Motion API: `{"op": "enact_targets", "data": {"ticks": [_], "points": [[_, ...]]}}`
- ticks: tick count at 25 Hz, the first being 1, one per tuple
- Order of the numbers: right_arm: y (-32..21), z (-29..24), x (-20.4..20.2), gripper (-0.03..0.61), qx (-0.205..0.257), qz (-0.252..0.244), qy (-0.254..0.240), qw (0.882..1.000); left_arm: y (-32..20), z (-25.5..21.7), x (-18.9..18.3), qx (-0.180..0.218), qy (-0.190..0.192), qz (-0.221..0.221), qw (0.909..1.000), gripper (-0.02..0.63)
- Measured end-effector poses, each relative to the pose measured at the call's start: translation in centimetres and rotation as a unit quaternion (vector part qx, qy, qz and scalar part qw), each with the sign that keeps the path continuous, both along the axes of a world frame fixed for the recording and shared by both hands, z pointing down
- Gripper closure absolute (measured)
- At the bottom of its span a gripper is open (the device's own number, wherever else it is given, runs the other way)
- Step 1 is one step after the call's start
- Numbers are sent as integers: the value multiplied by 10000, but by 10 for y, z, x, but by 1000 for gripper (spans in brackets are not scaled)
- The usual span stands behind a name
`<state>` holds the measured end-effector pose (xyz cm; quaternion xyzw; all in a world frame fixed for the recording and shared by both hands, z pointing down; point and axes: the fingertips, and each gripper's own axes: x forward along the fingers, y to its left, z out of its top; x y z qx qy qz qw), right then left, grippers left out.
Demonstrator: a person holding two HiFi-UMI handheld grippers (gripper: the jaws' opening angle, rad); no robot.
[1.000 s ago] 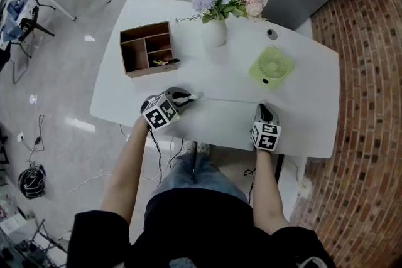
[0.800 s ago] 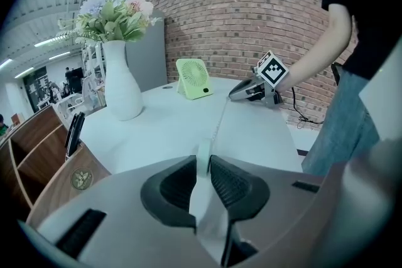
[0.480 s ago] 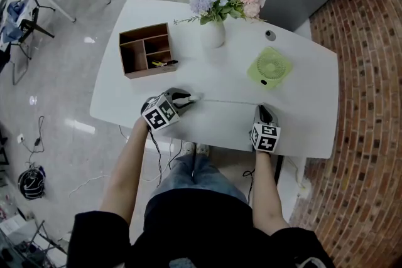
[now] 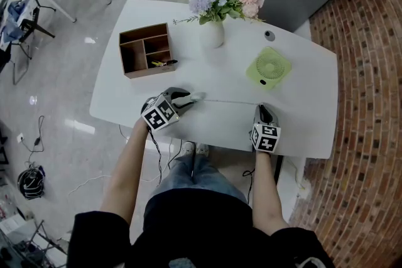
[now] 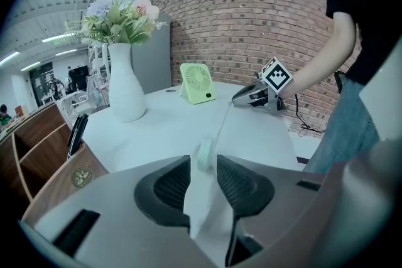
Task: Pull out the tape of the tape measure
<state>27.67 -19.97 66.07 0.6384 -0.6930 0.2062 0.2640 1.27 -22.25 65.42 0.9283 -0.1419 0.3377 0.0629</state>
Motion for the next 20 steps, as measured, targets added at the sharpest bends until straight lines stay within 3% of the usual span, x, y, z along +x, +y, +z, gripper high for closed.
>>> {"op": "enact_targets", "data": {"ticks": [4, 10, 14, 20], "points": [[1, -3, -1, 563, 52, 3, -37, 10000, -5, -13, -6, 72, 71, -248, 9996, 474], [0, -31, -1, 563, 432, 100, -156, 9989, -25, -67, -17, 403, 835, -1141, 9891, 518], [-6, -64, -3, 563, 886, 176, -295, 9955, -42, -110, -19, 827, 1322, -1790, 9714, 551], [-17, -133, -8, 563, 1700, 186, -528, 9839, -61, -175, -21, 1562, 1848, -2636, 9338, 580]]}}
